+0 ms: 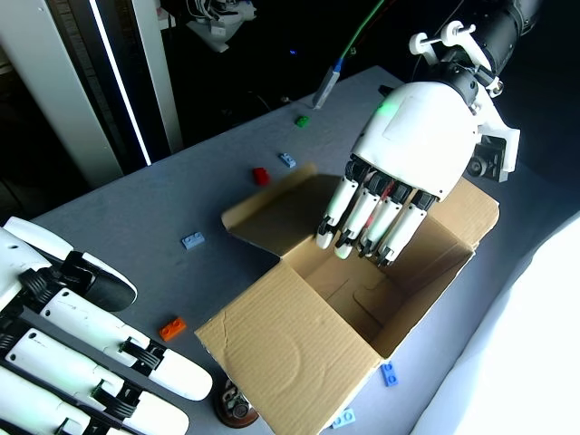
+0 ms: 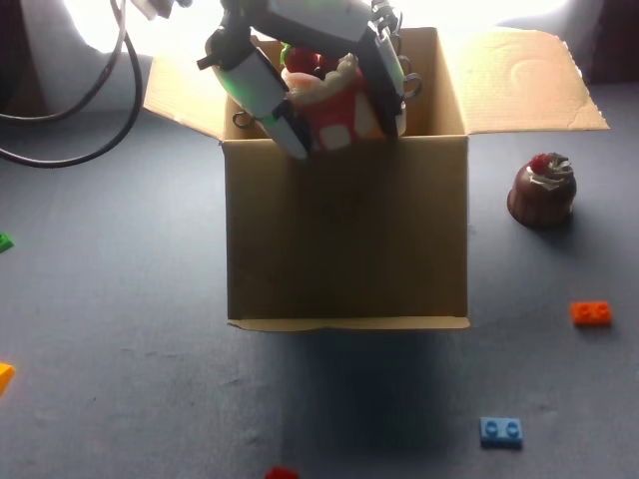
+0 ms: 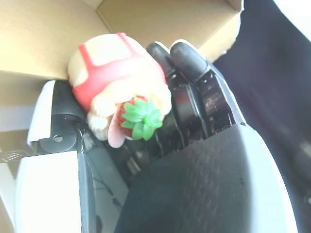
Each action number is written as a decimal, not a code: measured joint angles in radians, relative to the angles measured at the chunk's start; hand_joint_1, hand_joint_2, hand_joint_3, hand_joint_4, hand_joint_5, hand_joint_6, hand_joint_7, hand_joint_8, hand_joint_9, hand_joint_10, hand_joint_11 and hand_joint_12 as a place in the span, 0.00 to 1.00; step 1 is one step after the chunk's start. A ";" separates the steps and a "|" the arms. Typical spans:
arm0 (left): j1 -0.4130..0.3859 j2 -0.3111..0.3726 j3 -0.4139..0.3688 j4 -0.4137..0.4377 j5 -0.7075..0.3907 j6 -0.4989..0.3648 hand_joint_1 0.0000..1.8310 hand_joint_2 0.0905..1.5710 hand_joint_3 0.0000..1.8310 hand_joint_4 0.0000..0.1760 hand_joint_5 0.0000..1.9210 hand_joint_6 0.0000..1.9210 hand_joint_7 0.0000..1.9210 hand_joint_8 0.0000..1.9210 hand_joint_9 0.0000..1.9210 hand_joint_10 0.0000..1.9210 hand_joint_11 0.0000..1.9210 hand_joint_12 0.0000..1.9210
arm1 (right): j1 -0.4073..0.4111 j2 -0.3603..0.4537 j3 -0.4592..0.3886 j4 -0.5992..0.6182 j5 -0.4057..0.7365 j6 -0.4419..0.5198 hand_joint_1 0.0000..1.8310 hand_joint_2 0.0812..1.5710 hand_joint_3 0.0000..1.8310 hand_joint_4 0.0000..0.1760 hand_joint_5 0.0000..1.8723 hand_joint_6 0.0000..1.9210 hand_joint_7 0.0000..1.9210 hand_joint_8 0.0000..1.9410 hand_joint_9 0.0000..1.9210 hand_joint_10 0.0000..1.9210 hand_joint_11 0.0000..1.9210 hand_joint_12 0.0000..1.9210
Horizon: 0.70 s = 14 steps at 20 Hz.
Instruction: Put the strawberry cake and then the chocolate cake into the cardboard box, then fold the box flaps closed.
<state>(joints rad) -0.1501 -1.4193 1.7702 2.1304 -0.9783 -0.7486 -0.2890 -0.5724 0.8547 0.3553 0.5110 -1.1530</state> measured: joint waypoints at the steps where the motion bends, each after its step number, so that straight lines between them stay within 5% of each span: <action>1: -0.006 0.000 0.002 0.003 -0.002 0.003 0.56 0.72 0.00 0.00 0.33 0.03 0.38 0.09 0.29 0.44 0.12 0.81 | 0.000 -0.001 0.000 0.000 0.001 0.000 0.47 0.65 0.00 0.00 0.03 0.00 0.07 0.00 0.08 0.00 0.00 0.17; 4: -0.011 0.002 0.014 0.022 0.035 0.028 0.42 0.66 0.00 0.07 0.18 0.00 0.24 0.00 0.25 0.15 0.04 0.67 | 0.002 -0.003 0.000 -0.001 0.000 0.000 0.46 0.65 0.00 0.00 0.03 0.00 0.06 0.00 0.08 0.00 0.00 0.19; 6: -0.017 0.008 0.015 0.027 0.038 0.029 0.38 0.62 0.00 0.12 0.12 0.00 0.20 0.00 0.25 0.04 0.00 0.66 | 0.002 -0.003 0.000 0.001 0.000 0.000 0.46 0.65 0.00 0.00 0.03 0.00 0.06 0.00 0.07 0.00 0.00 0.20; 14: -0.019 0.013 0.030 0.032 0.029 0.030 0.33 0.58 0.00 0.25 0.10 0.00 0.17 0.00 0.25 0.01 0.00 0.63 | 0.002 -0.003 0.000 0.000 -0.001 0.000 0.44 0.66 0.00 0.00 0.02 0.00 0.06 0.00 0.07 0.00 0.00 0.19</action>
<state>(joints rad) -0.1696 -1.4063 1.8000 2.1620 -0.9489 -0.7189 -0.2871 -0.5758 0.8547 0.3557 0.5098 -1.1530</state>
